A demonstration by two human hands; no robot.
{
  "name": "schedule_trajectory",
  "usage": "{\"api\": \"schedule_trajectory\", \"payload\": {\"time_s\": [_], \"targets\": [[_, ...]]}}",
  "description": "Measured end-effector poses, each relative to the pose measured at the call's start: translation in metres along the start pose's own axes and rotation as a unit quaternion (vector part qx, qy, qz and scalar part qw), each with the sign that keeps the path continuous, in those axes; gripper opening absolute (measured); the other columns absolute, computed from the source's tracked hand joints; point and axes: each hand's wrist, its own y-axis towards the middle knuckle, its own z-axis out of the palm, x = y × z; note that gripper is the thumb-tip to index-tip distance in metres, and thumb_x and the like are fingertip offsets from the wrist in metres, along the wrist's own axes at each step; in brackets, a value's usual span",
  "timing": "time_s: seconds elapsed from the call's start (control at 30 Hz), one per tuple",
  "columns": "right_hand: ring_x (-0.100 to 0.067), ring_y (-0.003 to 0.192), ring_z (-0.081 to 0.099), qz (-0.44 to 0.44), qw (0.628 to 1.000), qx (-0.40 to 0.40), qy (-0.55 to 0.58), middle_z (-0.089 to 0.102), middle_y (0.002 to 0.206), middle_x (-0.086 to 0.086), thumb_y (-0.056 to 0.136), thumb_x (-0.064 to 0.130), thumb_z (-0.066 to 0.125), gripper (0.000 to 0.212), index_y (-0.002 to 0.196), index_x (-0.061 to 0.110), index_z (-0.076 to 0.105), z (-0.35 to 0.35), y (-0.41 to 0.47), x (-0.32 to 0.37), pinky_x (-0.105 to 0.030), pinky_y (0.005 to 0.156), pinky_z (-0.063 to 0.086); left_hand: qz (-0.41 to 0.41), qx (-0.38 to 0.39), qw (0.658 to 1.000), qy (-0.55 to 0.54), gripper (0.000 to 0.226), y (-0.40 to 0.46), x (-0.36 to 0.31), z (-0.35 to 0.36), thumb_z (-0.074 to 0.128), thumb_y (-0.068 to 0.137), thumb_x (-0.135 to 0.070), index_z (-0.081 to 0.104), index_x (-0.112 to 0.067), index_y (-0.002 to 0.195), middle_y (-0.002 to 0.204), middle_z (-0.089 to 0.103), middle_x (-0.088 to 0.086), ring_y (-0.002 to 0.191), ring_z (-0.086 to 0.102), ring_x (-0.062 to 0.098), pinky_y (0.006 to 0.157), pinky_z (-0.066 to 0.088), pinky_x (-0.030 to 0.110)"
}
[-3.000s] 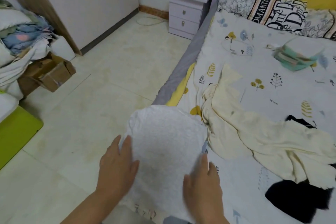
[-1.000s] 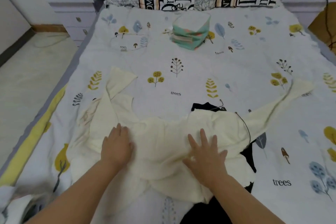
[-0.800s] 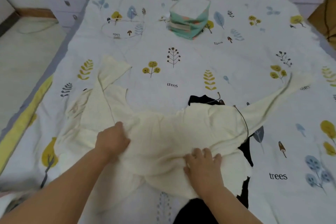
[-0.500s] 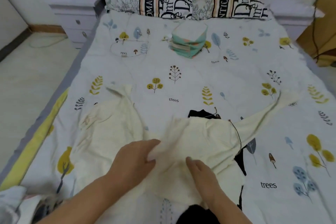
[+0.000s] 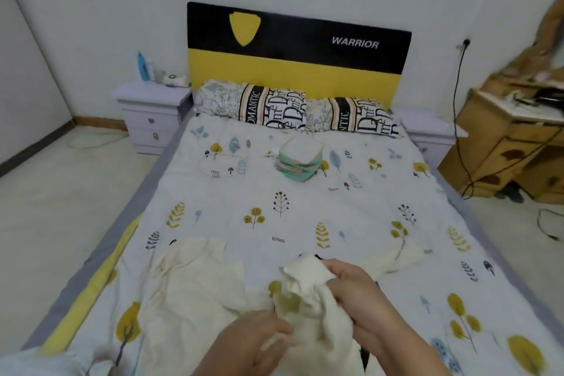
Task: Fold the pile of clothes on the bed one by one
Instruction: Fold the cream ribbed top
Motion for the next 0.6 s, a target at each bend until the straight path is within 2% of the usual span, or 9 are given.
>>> {"api": "schedule_trajectory", "payload": {"time_s": [0.03,0.07,0.1,0.17,0.23,0.3,0.37,0.47,0.6], "targets": [[-0.024,0.058,0.056,-0.012,1.000,0.008,0.002,0.065,0.072,-0.020,0.078,-0.018,0.037,0.041,0.083,0.004,0.071,-0.002,-0.013,0.015,-0.027,0.055,0.044,-0.032,0.026,0.999,-0.033,0.033,-0.001,-0.005,-0.008,0.052,0.092,-0.029,0.042,-0.042,0.121,0.119,0.047,-0.021,0.120,0.045,-0.001,0.093,0.031,0.006],[-0.024,0.057,0.055,-0.027,1.000,0.016,0.004,0.063,0.071,-0.020,0.077,-0.018,0.035,0.041,0.081,0.003,0.071,-0.002,-0.027,0.031,-0.026,0.053,0.044,-0.040,-0.004,0.998,-0.042,0.043,-0.002,-0.001,-0.017,0.051,0.093,-0.026,0.034,-0.038,0.130,0.127,0.038,-0.020,0.125,0.038,0.000,0.098,0.028,0.007],[-0.024,0.057,0.054,-0.042,0.999,0.024,0.007,0.062,0.071,-0.020,0.077,-0.019,0.035,0.041,0.079,0.002,0.070,-0.002,-0.041,0.046,-0.026,0.053,0.044,-0.056,-0.043,0.997,-0.021,0.055,-0.004,0.001,-0.029,0.053,0.091,-0.027,0.025,-0.033,0.138,0.134,0.030,-0.019,0.130,0.031,0.001,0.101,0.025,0.009],[-0.025,0.057,0.053,-0.066,0.997,0.047,0.014,0.061,0.070,-0.020,0.076,-0.020,0.034,0.041,0.076,0.002,0.069,0.004,-0.070,0.076,-0.027,0.053,0.043,-0.071,-0.049,0.995,-0.043,0.082,0.005,-0.006,-0.042,0.060,0.085,-0.035,0.007,-0.029,0.147,0.144,0.016,-0.016,0.137,0.016,0.004,0.109,0.020,0.016],[-0.025,0.055,0.052,-0.094,0.993,0.068,0.023,0.060,0.068,-0.019,0.075,-0.021,0.033,0.042,0.072,0.002,0.068,0.011,-0.100,0.101,-0.028,0.052,0.042,-0.052,0.000,0.997,-0.061,0.095,0.011,-0.025,-0.052,0.067,0.075,-0.042,0.008,-0.027,0.148,0.148,0.014,-0.014,0.140,0.012,0.008,0.115,0.018,0.027],[-0.025,0.053,0.053,-0.127,0.988,0.082,0.037,0.059,0.066,-0.019,0.074,-0.021,0.032,0.043,0.070,0.002,0.067,0.016,-0.130,0.123,-0.027,0.051,0.043,-0.022,-0.006,0.995,-0.100,0.078,0.016,-0.043,-0.064,0.069,0.071,-0.040,0.037,-0.025,0.141,0.144,0.036,-0.007,0.135,0.031,0.011,0.110,0.030,0.033],[-0.024,0.048,0.054,-0.148,0.983,0.083,0.069,0.059,0.062,-0.019,0.073,-0.021,0.031,0.041,0.070,0.002,0.066,0.018,-0.157,0.139,-0.025,0.047,0.046,-0.036,-0.028,0.990,-0.130,0.040,0.015,-0.057,-0.084,0.063,0.074,-0.034,0.064,-0.016,0.110,0.114,0.065,0.001,0.108,0.057,0.013,0.093,0.045,0.034],[-0.020,0.043,0.045,-0.165,0.982,0.017,0.092,0.051,0.057,-0.015,0.077,-0.019,0.034,0.038,0.078,0.009,0.059,0.006,-0.186,0.151,-0.023,0.042,0.038,-0.076,-0.013,0.976,-0.202,0.019,0.009,-0.068,-0.119,0.060,0.083,-0.022,0.057,-0.007,0.070,0.072,0.062,0.006,0.069,0.053,0.012,0.064,0.042,0.028],[-0.015,0.041,0.034,-0.204,0.972,-0.103,0.049,0.042,0.050,-0.005,0.080,-0.016,0.041,0.036,0.065,0.016,0.045,-0.002,-0.204,0.144,-0.020,0.038,0.024,-0.063,0.040,0.965,-0.251,0.014,0.000,-0.097,-0.182,0.063,0.083,-0.014,0.059,-0.018,0.070,0.059,0.059,-0.011,0.056,0.053,0.001,0.051,0.038,0.013]]}}
